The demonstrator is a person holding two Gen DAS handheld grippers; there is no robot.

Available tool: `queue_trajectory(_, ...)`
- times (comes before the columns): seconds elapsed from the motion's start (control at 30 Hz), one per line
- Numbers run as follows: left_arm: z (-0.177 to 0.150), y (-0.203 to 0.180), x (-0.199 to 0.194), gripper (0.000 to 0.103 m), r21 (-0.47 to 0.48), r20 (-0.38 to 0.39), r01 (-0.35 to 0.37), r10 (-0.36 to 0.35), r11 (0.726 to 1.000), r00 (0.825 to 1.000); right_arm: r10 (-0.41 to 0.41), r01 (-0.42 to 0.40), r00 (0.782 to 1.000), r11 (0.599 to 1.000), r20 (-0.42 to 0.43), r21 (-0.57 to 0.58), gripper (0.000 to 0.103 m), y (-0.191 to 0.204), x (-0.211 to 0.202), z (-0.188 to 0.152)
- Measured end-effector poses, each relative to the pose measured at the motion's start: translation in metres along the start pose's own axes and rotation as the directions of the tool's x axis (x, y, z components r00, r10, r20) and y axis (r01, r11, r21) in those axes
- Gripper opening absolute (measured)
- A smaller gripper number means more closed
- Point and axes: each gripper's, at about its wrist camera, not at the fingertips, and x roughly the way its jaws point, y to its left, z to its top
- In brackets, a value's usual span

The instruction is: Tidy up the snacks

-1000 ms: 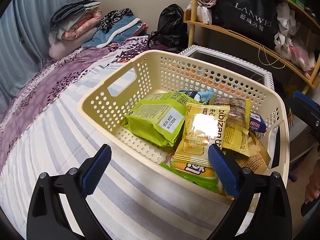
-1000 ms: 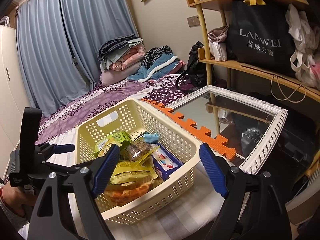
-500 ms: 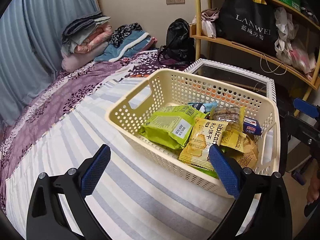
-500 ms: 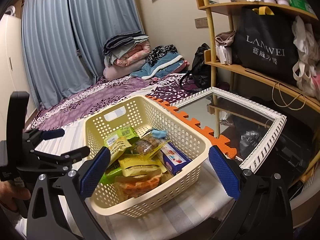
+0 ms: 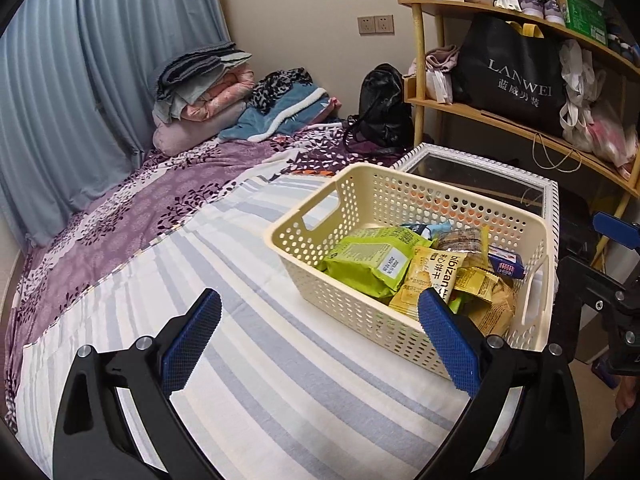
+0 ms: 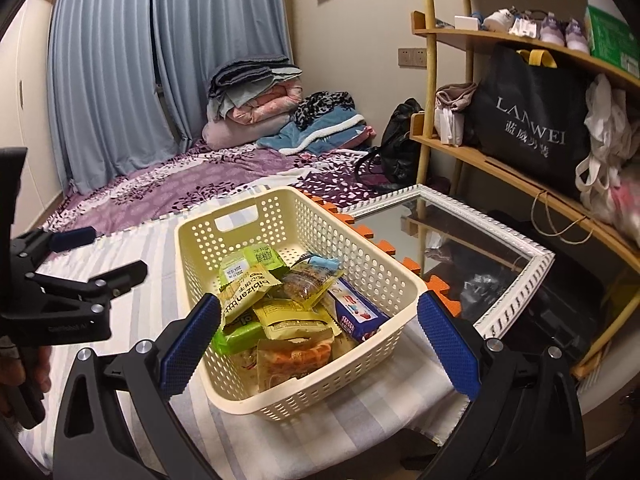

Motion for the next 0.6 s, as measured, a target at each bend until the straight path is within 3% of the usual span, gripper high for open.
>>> queue_trajectory(0.23,-0.006,0.005,-0.019,0.1,0.014,0.052,-0.099,0.098,0.995,0.994,-0.06,0.061,0.998,0.998,0.017,-0.032,0.098,0.009,-0.01,-0.002)
queue_trajectory(0.43,-0.013,0.011,-0.033,0.1,-0.02,0.07,-0.108,0.109,0.994,0.992,-0.105,0.107,0.994,0.992,0.038,-0.06,0.098,0.016,-0.018,-0.004)
queue_trajectory(0.6,-0.017,0.016,-0.042,0.1,-0.051,0.079,-0.076,0.08,0.996,0.994,-0.146,0.15,0.988,0.985,0.057,-0.08,0.098,0.02,-0.021,-0.007)
